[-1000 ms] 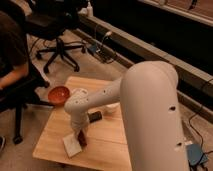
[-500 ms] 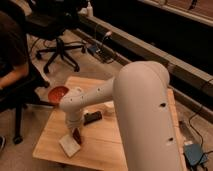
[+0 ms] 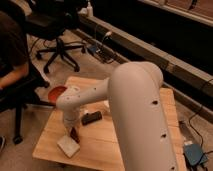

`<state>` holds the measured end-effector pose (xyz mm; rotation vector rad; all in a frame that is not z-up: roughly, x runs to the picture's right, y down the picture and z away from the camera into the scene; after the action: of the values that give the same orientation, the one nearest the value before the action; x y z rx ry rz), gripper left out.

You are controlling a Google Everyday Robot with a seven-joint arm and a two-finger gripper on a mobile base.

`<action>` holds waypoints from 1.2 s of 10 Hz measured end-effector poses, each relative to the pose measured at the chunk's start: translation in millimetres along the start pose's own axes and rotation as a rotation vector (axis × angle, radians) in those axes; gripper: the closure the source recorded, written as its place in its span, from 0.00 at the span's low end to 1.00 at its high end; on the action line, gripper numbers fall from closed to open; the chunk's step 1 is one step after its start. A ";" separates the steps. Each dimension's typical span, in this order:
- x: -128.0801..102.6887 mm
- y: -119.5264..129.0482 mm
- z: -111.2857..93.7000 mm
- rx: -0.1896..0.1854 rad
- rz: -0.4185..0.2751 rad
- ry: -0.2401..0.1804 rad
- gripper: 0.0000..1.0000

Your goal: Drag the pepper across the table

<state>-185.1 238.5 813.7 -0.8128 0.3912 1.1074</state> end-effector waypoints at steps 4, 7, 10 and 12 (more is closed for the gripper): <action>-7.8 4.2 0.2 -0.002 -0.013 0.000 0.91; -14.4 11.3 1.1 -0.005 -0.030 0.000 0.91; -22.0 20.4 2.2 -0.012 -0.048 -0.001 0.91; -26.5 25.5 2.4 -0.017 -0.058 -0.002 0.91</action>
<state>-219.5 228.8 822.8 -0.8333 0.3548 1.0582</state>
